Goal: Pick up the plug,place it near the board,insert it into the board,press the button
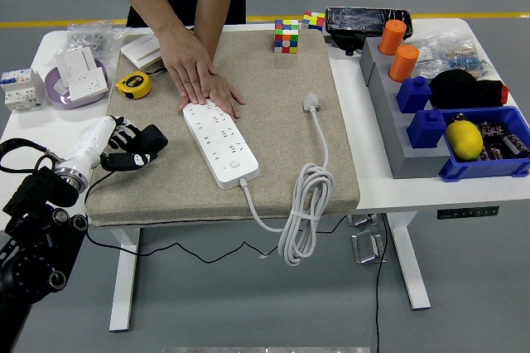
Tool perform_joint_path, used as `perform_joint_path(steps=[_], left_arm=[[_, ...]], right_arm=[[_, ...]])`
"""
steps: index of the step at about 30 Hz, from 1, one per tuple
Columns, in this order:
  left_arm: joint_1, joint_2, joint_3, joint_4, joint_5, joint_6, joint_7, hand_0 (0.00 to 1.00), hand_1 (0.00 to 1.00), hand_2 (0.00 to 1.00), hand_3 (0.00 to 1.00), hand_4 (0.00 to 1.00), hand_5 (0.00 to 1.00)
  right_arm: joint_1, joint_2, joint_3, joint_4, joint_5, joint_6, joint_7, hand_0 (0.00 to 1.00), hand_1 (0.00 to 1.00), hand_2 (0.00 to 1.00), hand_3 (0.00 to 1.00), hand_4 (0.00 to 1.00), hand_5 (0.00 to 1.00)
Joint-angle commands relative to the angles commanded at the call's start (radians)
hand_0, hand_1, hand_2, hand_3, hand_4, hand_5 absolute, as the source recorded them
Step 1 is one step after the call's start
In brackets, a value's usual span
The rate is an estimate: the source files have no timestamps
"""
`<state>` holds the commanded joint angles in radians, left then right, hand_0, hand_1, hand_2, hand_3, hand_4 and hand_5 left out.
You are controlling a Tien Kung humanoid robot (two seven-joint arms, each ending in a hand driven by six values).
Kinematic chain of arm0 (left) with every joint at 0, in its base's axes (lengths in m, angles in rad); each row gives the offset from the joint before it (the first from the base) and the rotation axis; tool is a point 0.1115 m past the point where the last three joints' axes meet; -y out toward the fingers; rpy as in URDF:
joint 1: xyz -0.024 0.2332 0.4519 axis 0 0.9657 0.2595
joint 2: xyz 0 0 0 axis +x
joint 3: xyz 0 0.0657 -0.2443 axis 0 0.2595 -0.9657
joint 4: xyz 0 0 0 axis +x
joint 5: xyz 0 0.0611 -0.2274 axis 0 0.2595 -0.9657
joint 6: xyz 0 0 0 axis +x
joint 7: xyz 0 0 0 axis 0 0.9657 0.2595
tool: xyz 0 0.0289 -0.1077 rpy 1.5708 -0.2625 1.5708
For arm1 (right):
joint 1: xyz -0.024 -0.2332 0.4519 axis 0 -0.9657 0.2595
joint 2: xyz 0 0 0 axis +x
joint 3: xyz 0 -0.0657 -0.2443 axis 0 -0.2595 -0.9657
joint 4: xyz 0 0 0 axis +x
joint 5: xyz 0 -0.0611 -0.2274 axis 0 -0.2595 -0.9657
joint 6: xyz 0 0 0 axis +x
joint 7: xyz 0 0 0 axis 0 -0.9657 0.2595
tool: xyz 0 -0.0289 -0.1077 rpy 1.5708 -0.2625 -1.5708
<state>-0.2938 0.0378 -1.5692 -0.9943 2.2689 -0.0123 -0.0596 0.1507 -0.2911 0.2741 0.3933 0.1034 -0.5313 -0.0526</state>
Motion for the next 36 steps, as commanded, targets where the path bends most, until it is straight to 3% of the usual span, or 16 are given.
perform_joint_path(steps=[3, 4, 9, 10, 15, 16, 21, 22, 27, 28, 30, 33, 34, 36], left_arm=[[0.002, 0.000, 0.001, 0.006, 0.000, -0.010, -0.003, 0.462, 0.481, 0.383, 0.338, 0.617, 0.127], [0.002, -0.001, 0.001, 0.007, 0.000, -0.013, -0.005, 0.560, 0.663, 0.526, 0.455, 0.826, 0.206], [0.002, 0.001, 0.005, 0.007, 0.000, -0.023, -0.009, 0.560, 0.663, 0.526, 0.455, 0.826, 0.206], [0.002, 0.002, 0.005, 0.007, 0.000, -0.025, -0.010, 0.638, 0.753, 0.708, 0.617, 0.986, 0.326], [-0.001, 0.003, 0.005, 0.002, 0.000, -0.025, -0.015, 0.638, 0.753, 0.708, 0.617, 0.986, 0.326], [-0.002, 0.003, 0.004, 0.001, 0.000, -0.025, -0.016, 0.709, 0.809, 0.768, 0.774, 0.998, 0.525], [-0.006, 0.005, 0.000, -0.002, 0.000, -0.029, -0.022, 0.709, 0.809, 0.768, 0.774, 0.998, 0.525], [-0.007, 0.005, -0.001, -0.003, 0.000, -0.032, -0.024, 0.746, 0.829, 0.790, 0.809, 0.998, 0.595], [-0.004, 0.004, -0.006, -0.031, 0.000, -0.041, -0.032, 0.746, 0.829, 0.790, 0.809, 0.998, 0.595], [-0.001, 0.003, -0.006, -0.044, 0.000, -0.041, -0.033, 0.820, 0.890, 0.839, 0.855, 0.998, 0.874], [0.006, 0.002, -0.005, -0.075, -0.005, -0.040, -0.030, 0.820, 0.890, 0.839, 0.855, 0.998, 0.874], [0.021, -0.002, -0.004, -0.140, -0.106, -0.030, -0.030, 0.820, 0.890, 0.839, 0.855, 0.998, 0.874], [0.027, -0.003, -0.003, -0.166, -0.151, -0.027, -0.029, 0.857, 0.917, 0.874, 0.870, 0.998, 0.998], [0.040, -0.006, -0.001, -0.213, -0.235, -0.025, -0.023, 0.857, 0.917, 0.874, 0.870, 0.998, 0.998]], right_arm=[[-0.003, 0.000, -0.003, 0.000, 0.001, 0.000, 0.000, 0.819, 0.784, 0.753, 0.743, 0.998, 0.998], [-0.003, 0.000, -0.004, -0.001, 0.002, 0.001, -0.001, 0.819, 0.784, 0.753, 0.743, 0.998, 0.998], [-0.003, 0.000, -0.004, 0.000, 0.002, 0.001, 0.000, 0.819, 0.784, 0.753, 0.743, 0.998, 0.998], [-0.003, 0.000, -0.004, 0.000, 0.002, 0.001, 0.000, 0.819, 0.785, 0.753, 0.743, 0.998, 0.998], [-0.001, 0.000, -0.003, 0.000, 0.001, 0.001, 0.000, 0.819, 0.785, 0.753, 0.743, 0.998, 0.998], [-0.001, 0.000, -0.003, 0.000, 0.001, 0.001, 0.000, 0.819, 0.785, 0.752, 0.743, 0.998, 0.998], [0.000, 0.000, -0.002, 0.000, 0.002, 0.002, 0.000, 0.819, 0.785, 0.752, 0.743, 0.998, 0.998], [0.000, 0.000, -0.001, 0.000, 0.002, 0.002, 0.000, 0.819, 0.784, 0.752, 0.743, 0.998, 0.998], [0.002, 0.000, 0.001, -0.001, 0.003, 0.002, 0.000, 0.819, 0.784, 0.752, 0.743, 0.998, 0.998], [0.002, 0.000, 0.002, 0.000, 0.002, 0.002, 0.000, 0.818, 0.784, 0.752, 0.743, 0.998, 0.998], [0.002, 0.001, 0.003, -0.001, 0.003, 0.002, 0.000, 0.818, 0.784, 0.752, 0.743, 0.998, 0.998], [0.002, 0.002, 0.005, -0.001, 0.002, 0.002, 0.000, 0.818, 0.784, 0.752, 0.743, 0.998, 0.998], [0.002, 0.002, 0.005, -0.001, 0.002, 0.002, 0.000, 0.819, 0.784, 0.752, 0.742, 0.998, 0.998], [0.002, 0.003, 0.007, -0.001, 0.001, 0.001, 0.000, 0.819, 0.784, 0.752, 0.742, 0.998, 0.998]])
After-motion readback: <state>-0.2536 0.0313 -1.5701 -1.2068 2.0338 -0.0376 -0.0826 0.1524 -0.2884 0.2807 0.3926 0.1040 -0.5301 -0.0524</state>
